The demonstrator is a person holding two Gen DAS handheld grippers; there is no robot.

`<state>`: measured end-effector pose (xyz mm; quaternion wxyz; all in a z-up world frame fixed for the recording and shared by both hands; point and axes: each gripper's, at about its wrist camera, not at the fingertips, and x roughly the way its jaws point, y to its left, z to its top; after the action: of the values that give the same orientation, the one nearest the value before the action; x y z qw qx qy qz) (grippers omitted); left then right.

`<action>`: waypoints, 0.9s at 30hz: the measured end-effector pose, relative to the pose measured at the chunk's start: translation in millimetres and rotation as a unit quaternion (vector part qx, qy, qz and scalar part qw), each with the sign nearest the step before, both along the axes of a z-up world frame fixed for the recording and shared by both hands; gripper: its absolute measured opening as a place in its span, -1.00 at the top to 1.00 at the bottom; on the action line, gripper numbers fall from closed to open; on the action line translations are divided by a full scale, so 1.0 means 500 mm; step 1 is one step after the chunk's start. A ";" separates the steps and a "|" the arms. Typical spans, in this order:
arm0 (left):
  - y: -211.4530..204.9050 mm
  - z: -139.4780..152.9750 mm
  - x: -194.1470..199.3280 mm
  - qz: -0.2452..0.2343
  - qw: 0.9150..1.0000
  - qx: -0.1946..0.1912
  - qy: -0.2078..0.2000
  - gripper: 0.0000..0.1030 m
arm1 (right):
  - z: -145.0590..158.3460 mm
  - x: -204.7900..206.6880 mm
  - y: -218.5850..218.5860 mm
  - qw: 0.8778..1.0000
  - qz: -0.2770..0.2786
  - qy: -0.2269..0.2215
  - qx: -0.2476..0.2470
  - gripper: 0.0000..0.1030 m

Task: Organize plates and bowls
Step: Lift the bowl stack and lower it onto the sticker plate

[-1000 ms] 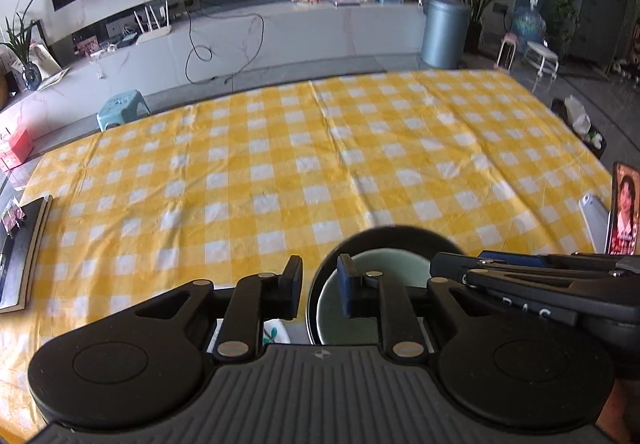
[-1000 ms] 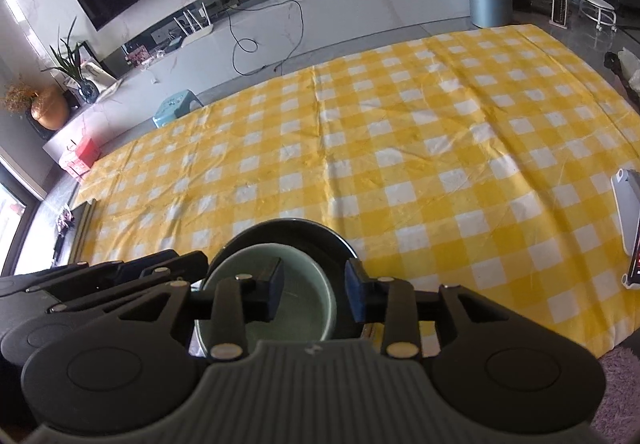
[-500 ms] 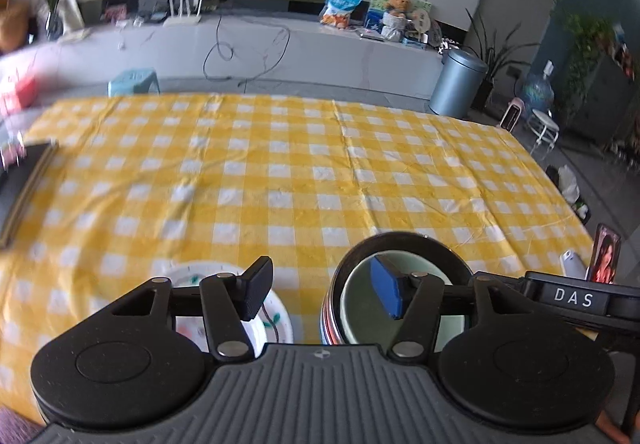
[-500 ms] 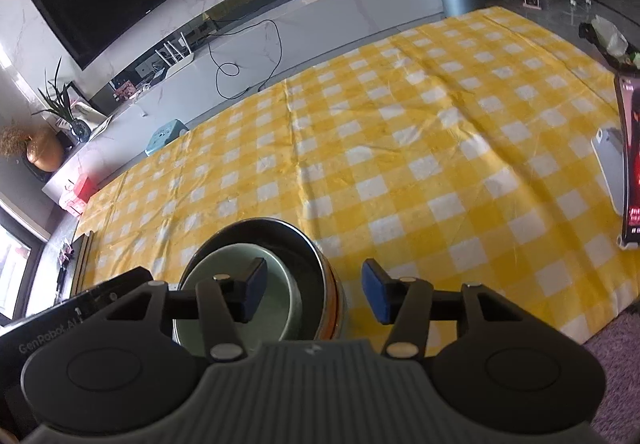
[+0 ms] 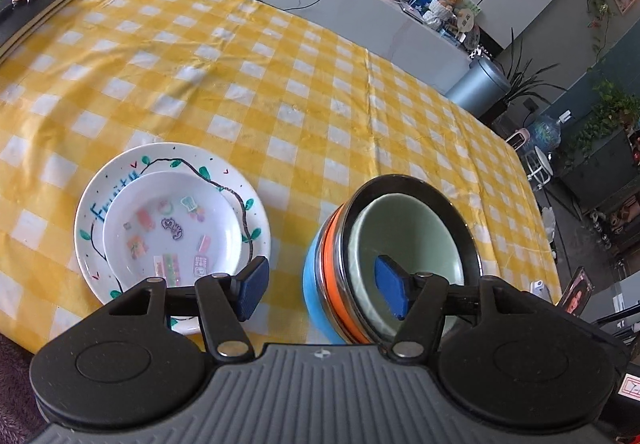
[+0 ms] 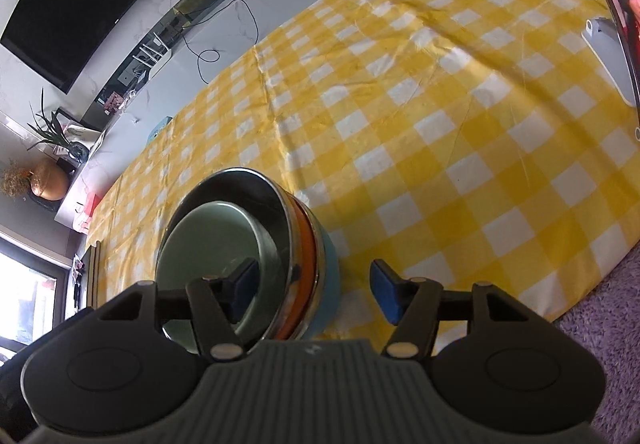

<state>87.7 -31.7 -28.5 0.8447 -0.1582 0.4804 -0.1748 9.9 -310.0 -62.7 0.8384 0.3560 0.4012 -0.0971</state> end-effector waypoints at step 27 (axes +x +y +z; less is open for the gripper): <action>-0.010 -0.060 0.021 0.011 0.996 -0.058 0.070 -0.38 | -0.043 0.026 -0.037 0.996 -0.003 -0.002 0.084 -0.25</action>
<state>98.3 -36.5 -58.4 0.8001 -0.2242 0.5259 -0.1818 23.0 -328.4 -84.4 0.8058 0.4267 0.4053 -0.0652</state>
